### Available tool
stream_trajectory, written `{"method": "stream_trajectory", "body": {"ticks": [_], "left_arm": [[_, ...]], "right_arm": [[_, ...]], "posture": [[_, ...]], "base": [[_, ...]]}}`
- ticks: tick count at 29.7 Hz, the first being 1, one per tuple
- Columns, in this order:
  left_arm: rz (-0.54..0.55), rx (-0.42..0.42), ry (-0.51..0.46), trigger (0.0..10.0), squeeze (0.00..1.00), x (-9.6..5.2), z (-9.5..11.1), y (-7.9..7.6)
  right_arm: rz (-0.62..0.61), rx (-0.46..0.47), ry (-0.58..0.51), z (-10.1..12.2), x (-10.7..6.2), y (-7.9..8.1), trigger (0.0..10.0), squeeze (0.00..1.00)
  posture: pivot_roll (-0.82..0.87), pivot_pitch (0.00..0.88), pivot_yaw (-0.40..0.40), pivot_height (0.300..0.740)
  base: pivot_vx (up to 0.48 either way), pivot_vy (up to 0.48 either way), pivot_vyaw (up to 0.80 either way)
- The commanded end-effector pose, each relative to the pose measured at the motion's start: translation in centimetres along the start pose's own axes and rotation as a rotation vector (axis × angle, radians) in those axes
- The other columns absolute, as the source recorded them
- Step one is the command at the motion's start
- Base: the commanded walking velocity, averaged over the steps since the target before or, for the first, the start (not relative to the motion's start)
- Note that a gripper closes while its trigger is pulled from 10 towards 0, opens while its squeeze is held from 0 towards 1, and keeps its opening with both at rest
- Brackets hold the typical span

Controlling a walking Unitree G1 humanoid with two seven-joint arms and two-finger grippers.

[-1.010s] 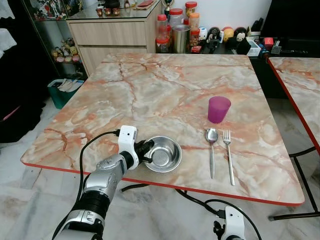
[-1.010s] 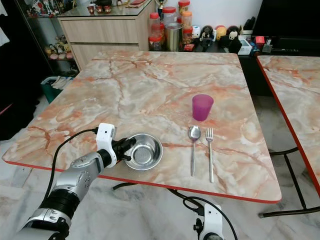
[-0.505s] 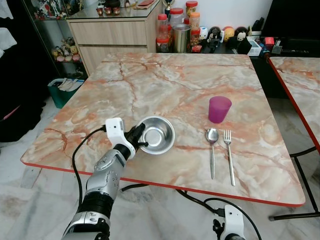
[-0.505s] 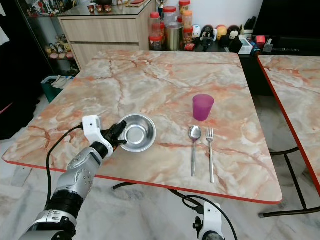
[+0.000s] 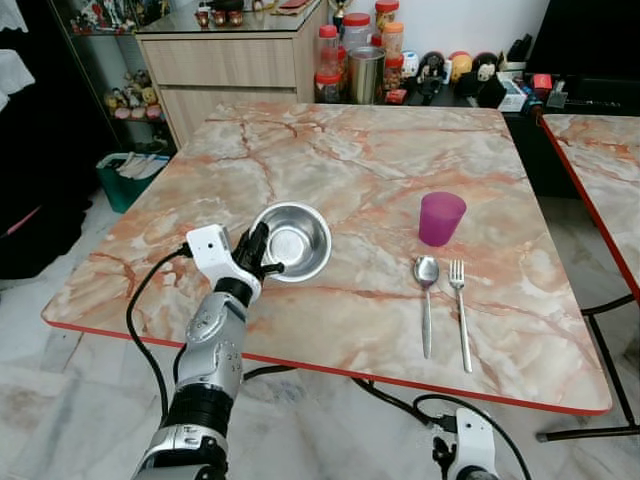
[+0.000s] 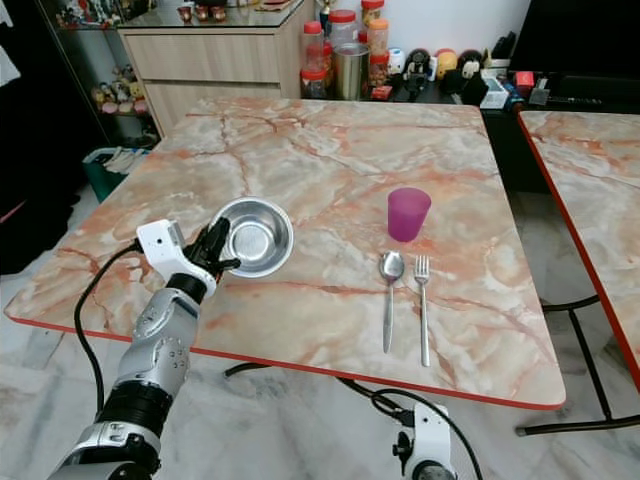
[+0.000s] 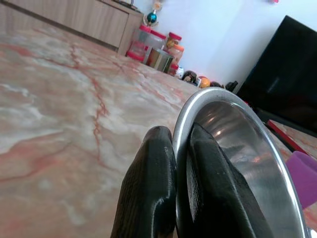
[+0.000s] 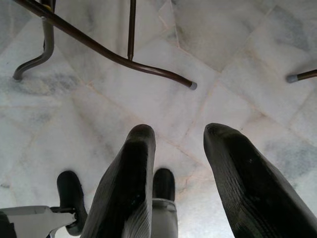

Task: Setting the table

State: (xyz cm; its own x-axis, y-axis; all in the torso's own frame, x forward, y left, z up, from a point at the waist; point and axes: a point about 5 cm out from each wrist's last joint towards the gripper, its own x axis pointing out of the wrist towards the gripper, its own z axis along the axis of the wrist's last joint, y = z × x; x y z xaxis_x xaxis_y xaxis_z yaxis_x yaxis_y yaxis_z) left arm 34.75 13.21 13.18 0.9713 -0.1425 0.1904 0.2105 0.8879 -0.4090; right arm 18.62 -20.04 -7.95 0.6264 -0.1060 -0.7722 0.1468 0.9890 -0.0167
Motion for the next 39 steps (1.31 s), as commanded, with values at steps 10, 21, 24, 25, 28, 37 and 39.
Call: {"method": "stream_trajectory", "body": {"ticks": [10,21,24,25,28,37,39], "left_arm": [[-0.015,0.054,-0.001,10.0,0.00,0.52,0.18,-0.11],[-0.013,0.059,-0.010,10.0,0.00,0.81,0.43,-0.04],[-0.009,0.058,-0.017,10.0,0.00,0.78,0.53,-0.02],[-0.007,0.058,-0.019,10.0,0.00,0.76,0.55,0.00],[-0.006,0.058,-0.020,10.0,0.00,0.75,0.57,0.02],[0.000,0.052,-0.027,10.0,0.00,0.75,0.59,0.07],[-0.007,0.052,-0.026,10.0,0.00,0.73,0.53,-0.05]], "right_arm": [[0.006,0.021,-0.002,0.36,0.11,0.17,10.0,0.00],[0.001,0.032,-0.004,0.03,0.03,0.44,10.0,0.00],[0.000,0.035,0.001,-0.11,0.00,0.36,10.0,0.00],[-0.001,0.037,0.005,-0.15,0.00,0.34,10.0,0.00],[-0.002,0.038,0.012,-0.17,0.01,0.30,10.0,0.00],[0.006,-0.006,-0.002,0.17,0.05,0.21,10.0,0.00],[0.008,-0.029,-0.016,0.32,0.05,0.21,10.0,0.00]], "posture": [[0.02,0.000,0.025,0.740],[0.02,0.000,0.036,0.740],[0.03,0.000,0.030,0.740],[0.03,0.000,0.030,0.740],[0.03,0.000,0.029,0.740],[0.03,0.000,0.024,0.740],[0.02,0.000,0.026,0.740]], "base": [[0.000,-0.310,-0.31],[0.000,-0.327,0.00],[0.000,-0.340,0.00],[0.000,-0.341,0.00],[0.000,-0.341,-0.30],[0.000,-0.328,-0.46],[0.000,-0.298,0.20]]}}
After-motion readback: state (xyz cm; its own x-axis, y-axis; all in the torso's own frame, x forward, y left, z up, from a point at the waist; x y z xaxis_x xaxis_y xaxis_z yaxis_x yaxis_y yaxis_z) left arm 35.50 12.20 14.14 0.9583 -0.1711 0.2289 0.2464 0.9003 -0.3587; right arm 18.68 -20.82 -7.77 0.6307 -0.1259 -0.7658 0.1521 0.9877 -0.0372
